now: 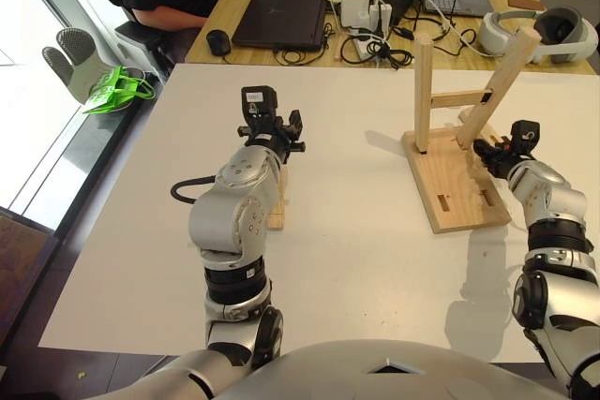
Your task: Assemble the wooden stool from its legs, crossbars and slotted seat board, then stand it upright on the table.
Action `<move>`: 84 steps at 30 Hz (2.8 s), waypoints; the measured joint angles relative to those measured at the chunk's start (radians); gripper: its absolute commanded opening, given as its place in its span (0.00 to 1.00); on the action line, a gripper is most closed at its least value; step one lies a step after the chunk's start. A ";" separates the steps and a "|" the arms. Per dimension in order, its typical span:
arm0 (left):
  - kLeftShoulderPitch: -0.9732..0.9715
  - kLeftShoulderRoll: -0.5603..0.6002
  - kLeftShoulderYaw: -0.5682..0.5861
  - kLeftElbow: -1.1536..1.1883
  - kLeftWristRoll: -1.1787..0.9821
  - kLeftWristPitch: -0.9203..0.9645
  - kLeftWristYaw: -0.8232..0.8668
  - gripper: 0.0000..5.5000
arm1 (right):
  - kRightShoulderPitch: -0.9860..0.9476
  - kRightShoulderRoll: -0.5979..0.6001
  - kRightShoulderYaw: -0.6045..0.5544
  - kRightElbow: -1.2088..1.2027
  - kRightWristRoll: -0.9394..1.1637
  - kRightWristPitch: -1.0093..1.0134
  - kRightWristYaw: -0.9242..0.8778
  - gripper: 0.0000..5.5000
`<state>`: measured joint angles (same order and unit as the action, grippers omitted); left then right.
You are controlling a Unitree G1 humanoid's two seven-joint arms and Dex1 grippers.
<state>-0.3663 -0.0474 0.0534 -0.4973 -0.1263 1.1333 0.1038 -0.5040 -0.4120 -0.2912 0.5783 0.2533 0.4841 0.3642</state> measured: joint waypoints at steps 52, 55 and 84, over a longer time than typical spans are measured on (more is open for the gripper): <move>-0.052 0.011 0.003 0.052 0.010 -0.019 -0.014 0.42 | -0.079 0.195 0.302 -0.041 -0.091 0.043 0.076 0.49; -0.050 0.008 0.004 0.047 0.012 -0.019 -0.006 0.42 | -0.061 0.210 0.265 -0.154 -0.071 0.098 0.020 0.49; 0.013 0.077 -0.031 0.027 0.076 0.025 -0.001 0.42 | 0.188 -0.329 -0.008 0.294 -0.121 -0.235 0.168 0.49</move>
<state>-0.3529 0.0293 0.0229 -0.4701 -0.0507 1.1579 0.1033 -0.3158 -0.7412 -0.2993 0.8719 0.1322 0.2491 0.5317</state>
